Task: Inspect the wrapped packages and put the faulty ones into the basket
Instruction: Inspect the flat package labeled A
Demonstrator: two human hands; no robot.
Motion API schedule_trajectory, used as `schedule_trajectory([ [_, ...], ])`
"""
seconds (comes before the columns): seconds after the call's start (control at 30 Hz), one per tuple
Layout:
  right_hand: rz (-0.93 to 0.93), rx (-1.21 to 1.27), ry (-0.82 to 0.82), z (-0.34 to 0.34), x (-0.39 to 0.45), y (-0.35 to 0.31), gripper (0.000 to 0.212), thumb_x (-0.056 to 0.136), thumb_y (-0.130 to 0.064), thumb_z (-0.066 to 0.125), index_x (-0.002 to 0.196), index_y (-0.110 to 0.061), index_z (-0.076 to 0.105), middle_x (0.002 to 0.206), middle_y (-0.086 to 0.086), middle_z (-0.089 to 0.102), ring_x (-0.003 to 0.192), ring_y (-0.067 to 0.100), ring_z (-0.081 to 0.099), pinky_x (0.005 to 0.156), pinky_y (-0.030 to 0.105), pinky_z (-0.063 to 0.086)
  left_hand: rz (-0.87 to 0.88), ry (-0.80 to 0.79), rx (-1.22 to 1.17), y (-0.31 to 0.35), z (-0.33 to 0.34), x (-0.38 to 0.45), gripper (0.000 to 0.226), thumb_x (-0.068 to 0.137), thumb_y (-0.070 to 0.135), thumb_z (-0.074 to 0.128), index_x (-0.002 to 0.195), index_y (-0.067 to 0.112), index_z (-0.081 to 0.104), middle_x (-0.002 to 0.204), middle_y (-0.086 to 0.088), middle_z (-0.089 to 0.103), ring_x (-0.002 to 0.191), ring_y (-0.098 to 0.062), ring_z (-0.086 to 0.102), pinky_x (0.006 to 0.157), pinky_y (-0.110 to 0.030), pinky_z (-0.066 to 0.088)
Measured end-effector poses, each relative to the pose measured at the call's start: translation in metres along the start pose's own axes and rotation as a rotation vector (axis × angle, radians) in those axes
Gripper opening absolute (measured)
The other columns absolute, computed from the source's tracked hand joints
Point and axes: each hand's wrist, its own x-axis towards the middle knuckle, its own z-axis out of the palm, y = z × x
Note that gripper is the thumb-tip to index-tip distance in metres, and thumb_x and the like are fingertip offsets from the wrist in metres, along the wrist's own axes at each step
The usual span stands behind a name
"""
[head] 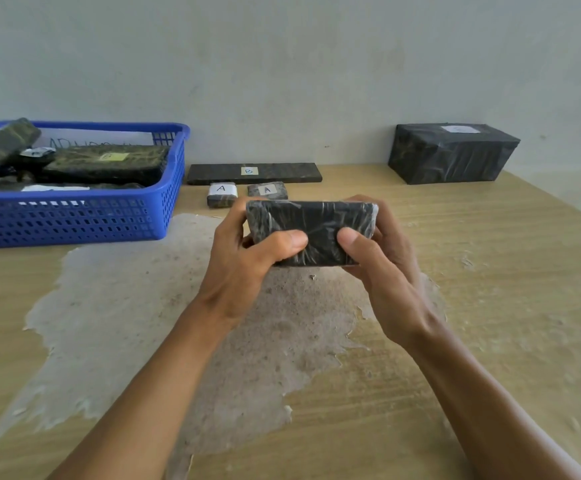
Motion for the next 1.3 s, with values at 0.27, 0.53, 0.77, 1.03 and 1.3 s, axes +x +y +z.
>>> schedule_trajectory([
  [0.27,-0.008,0.003,0.012,0.0012,0.0007,0.0031,0.027,0.091,-0.028,0.06,0.114,-0.014,0.057,0.107,0.005,0.068,0.107,0.028,0.069,0.088,0.043,0.06,-0.064,0.003,-0.007,0.0021,0.0033,0.0,0.071,0.071,0.057,0.064,0.127,0.013,0.057,0.117,-0.009,0.07,0.108,-0.019,0.069,0.094,-0.055,0.056],
  [0.53,-0.009,0.014,0.07,0.0035,0.0005,0.0023,0.028,0.095,-0.039,0.054,0.111,-0.016,0.059,0.107,0.018,0.065,0.104,0.039,0.066,0.089,0.066,0.053,-0.015,0.062,-0.004,-0.0007,0.0083,-0.0014,0.056,0.071,0.051,0.068,0.107,0.01,0.059,0.11,-0.02,0.066,0.103,-0.031,0.067,0.09,-0.054,0.057],
  [0.77,-0.004,0.035,0.145,0.0029,0.0007,0.0004,0.02,0.097,-0.025,0.052,0.108,-0.011,0.061,0.105,0.025,0.066,0.102,0.043,0.066,0.088,0.065,0.054,-0.01,-0.024,0.051,-0.0034,0.0064,-0.0004,0.067,0.066,0.051,0.074,0.12,0.017,0.055,0.122,-0.01,0.065,0.107,-0.018,0.068,0.088,-0.037,0.059],
  [1.03,-0.026,-0.014,0.004,0.0002,0.0006,0.0066,0.038,0.089,-0.035,0.057,0.12,-0.013,0.053,0.105,0.002,0.067,0.101,0.021,0.066,0.085,0.038,0.057,0.03,0.042,0.088,-0.0046,0.0048,-0.0003,0.062,0.068,0.049,0.074,0.114,0.009,0.062,0.109,-0.01,0.072,0.102,-0.022,0.071,0.086,-0.042,0.06],
  [1.3,-0.053,-0.064,0.03,-0.0009,-0.0021,0.0042,0.047,0.082,-0.038,0.06,0.119,-0.009,0.055,0.101,-0.004,0.068,0.098,0.014,0.069,0.078,0.03,0.058,0.005,-0.067,0.093,-0.0009,0.0002,0.0008,0.079,0.061,0.048,0.077,0.127,0.013,0.052,0.119,-0.008,0.067,0.103,-0.012,0.068,0.077,-0.018,0.056],
])
